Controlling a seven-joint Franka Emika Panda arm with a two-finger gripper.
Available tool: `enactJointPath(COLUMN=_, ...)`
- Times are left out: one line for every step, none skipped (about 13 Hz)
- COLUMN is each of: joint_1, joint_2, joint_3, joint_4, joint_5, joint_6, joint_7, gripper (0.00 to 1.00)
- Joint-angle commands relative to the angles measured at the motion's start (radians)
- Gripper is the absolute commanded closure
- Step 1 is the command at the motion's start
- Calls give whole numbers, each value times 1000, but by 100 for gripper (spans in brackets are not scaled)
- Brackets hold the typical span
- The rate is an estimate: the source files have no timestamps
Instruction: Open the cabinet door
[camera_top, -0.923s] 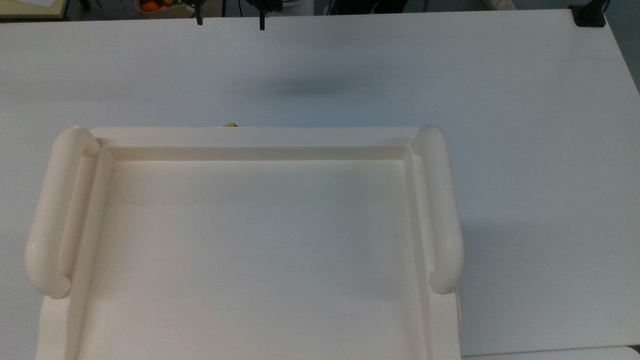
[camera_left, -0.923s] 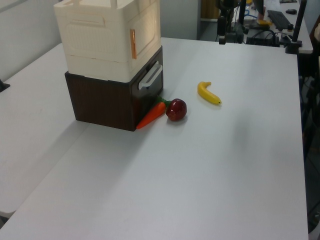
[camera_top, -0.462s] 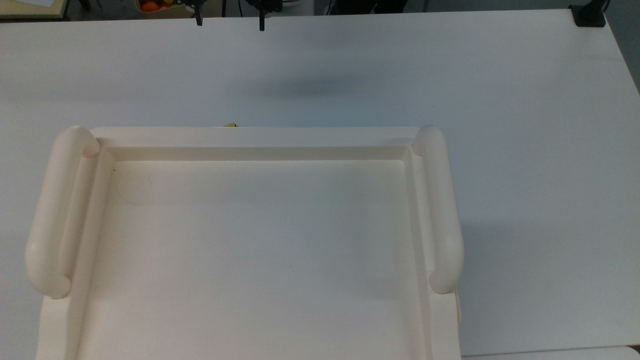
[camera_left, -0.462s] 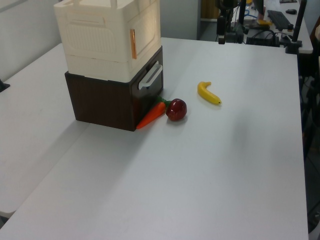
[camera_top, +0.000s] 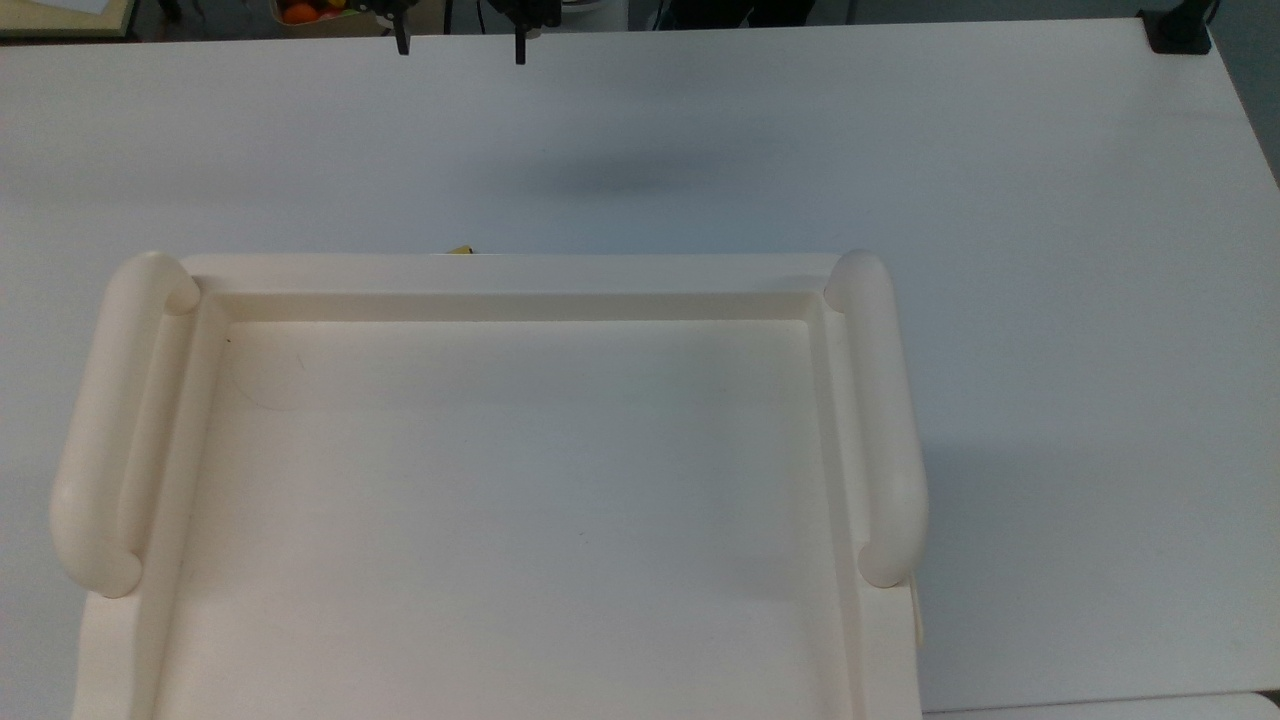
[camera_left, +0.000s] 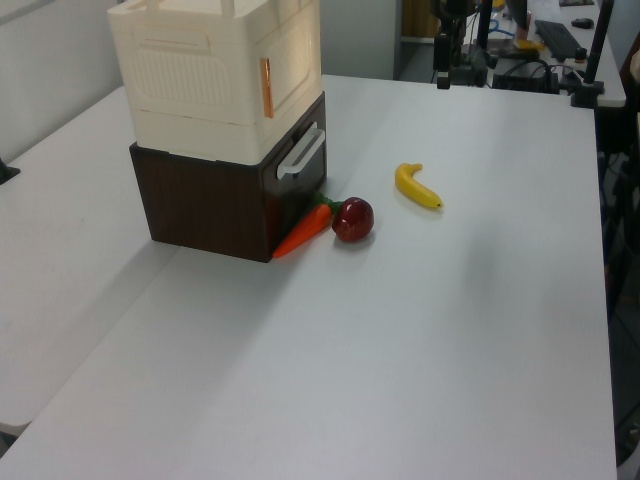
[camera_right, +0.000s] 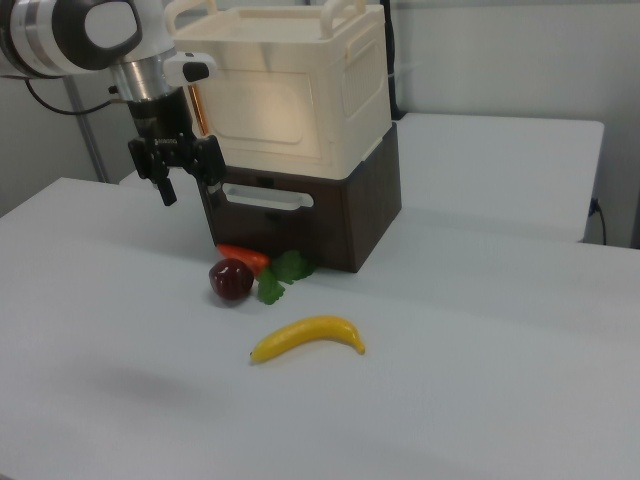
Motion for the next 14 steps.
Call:
enactJointPath(joint_1=11, joint_2=-6, joint_3=-3, joint_4=-25, joint_5=3, joint_6=27, joint_7=-19, gripper=83)
enactJointPath(joint_1=11, joint_2=0, joint_3=-3, joint_4=-24, joint_5=1, joint_6=27, joint_7=-17, gripper=100)
enactJointPath(joint_1=11, joint_2=2, joint_3=-2, joint_4=-24, joint_5=1, joint_6=27, joint_7=-17, gripper=100)
enactJointPath(joint_1=11, joint_2=3, joint_3=0, joint_4=-22, joint_5=1, joint_6=29, joint_7=-16, gripper=100)
enactJointPath(joint_1=11, joint_2=5, joint_3=1, joint_4=-22, joint_5=3, joint_6=30, joint_7=-4, gripper=89)
enactJointPath(joint_1=13, joint_2=6, joint_3=4, joint_4=-22, joint_5=4, joint_6=35, joint_7=4, gripper=1)
enactJointPath(joint_1=13, joint_2=8, joint_3=6, joint_4=-21, joint_5=3, joint_6=53, joint_7=9, gripper=0)
enactJointPath(joint_1=16, joint_2=9, joint_3=6, joint_4=-22, joint_5=3, joint_6=117, joint_7=10, gripper=0)
enactJointPath(joint_1=17, joint_2=15, joint_3=7, joint_4=-21, joint_5=4, joint_6=165, joint_7=12, gripper=0)
enactJointPath(joint_1=37, joint_2=28, joint_3=9, joint_4=-12, joint_5=6, joint_6=212, joint_7=22, gripper=0)
enactJointPath(joint_1=61, joint_2=40, joint_3=9, joint_4=14, joint_5=3, joint_6=267, joint_7=101, gripper=0)
enactJointPath(joint_1=86, joint_2=58, joint_3=9, joint_4=27, joint_5=-14, joint_6=333, joint_7=190, gripper=0)
enactJointPath(joint_1=127, joint_2=80, joint_3=9, joint_4=42, joint_5=-23, joint_6=405, joint_7=228, gripper=0)
enactJointPath(joint_1=149, joint_2=97, joint_3=7, joint_4=57, joint_5=-35, joint_6=464, joint_7=236, gripper=0)
